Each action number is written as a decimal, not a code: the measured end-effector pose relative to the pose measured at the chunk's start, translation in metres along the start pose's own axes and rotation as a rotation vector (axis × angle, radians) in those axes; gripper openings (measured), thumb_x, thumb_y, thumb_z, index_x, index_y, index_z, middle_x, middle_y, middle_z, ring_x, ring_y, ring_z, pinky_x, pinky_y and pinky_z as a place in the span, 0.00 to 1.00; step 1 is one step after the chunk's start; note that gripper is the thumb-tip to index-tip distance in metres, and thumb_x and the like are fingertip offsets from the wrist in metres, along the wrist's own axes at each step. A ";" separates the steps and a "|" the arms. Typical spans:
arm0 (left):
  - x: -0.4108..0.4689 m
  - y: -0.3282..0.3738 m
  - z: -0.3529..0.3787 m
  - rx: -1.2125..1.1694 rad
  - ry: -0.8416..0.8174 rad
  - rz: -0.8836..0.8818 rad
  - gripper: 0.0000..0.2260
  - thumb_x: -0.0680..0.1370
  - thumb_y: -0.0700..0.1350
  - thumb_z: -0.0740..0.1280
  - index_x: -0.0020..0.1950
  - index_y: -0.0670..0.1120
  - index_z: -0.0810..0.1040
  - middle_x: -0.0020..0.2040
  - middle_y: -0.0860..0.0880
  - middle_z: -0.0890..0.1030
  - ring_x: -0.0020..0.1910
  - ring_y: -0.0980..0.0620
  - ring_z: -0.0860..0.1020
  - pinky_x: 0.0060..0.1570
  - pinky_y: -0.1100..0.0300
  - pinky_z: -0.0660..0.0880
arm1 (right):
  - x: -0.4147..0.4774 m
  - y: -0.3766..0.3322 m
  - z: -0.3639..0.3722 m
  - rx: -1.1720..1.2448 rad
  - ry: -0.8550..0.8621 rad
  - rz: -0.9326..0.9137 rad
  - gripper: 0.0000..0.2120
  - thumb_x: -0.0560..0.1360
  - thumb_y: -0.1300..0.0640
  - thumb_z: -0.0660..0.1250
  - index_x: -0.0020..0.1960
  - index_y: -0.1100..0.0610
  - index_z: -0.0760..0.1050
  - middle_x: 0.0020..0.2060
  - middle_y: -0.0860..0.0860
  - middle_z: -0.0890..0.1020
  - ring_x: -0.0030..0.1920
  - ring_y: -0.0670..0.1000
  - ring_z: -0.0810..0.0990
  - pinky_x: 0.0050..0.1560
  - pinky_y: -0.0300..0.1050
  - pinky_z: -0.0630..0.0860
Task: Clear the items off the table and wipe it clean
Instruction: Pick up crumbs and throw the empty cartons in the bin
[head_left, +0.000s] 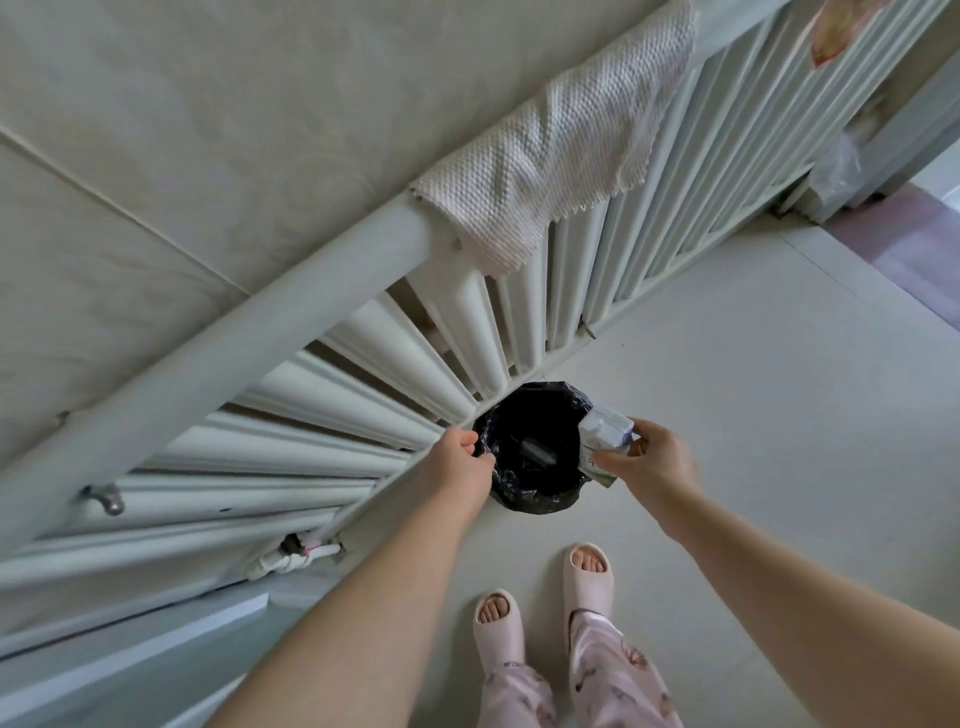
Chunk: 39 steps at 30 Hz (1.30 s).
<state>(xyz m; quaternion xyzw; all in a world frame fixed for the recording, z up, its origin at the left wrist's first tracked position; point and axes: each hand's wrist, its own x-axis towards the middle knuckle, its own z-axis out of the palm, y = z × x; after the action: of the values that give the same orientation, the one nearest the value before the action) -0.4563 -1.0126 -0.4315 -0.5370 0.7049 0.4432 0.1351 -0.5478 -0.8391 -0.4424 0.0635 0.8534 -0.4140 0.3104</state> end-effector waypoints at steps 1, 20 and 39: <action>-0.002 -0.001 -0.003 -0.004 0.004 0.004 0.17 0.76 0.40 0.67 0.65 0.45 0.74 0.63 0.47 0.78 0.59 0.49 0.76 0.56 0.61 0.69 | -0.002 -0.003 0.001 -0.010 -0.006 -0.011 0.11 0.66 0.63 0.71 0.47 0.54 0.80 0.28 0.47 0.74 0.28 0.45 0.69 0.21 0.30 0.62; -0.019 -0.006 -0.028 -0.036 0.074 -0.004 0.11 0.76 0.40 0.67 0.59 0.46 0.78 0.56 0.49 0.80 0.50 0.52 0.76 0.50 0.64 0.68 | 0.018 -0.038 0.020 0.437 -0.237 0.335 0.05 0.76 0.61 0.65 0.43 0.60 0.78 0.30 0.51 0.69 0.27 0.47 0.63 0.22 0.35 0.60; -0.035 0.015 -0.035 -0.042 0.070 0.067 0.07 0.76 0.42 0.66 0.52 0.50 0.80 0.48 0.53 0.79 0.49 0.52 0.77 0.49 0.62 0.72 | 0.014 -0.054 0.014 0.630 -0.271 0.504 0.18 0.81 0.56 0.54 0.60 0.70 0.70 0.33 0.56 0.69 0.32 0.52 0.70 0.37 0.41 0.69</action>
<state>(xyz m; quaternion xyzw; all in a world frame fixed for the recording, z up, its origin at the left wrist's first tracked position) -0.4457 -1.0169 -0.3812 -0.5311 0.7172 0.4433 0.0842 -0.5721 -0.8869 -0.4206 0.3068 0.5945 -0.5701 0.4769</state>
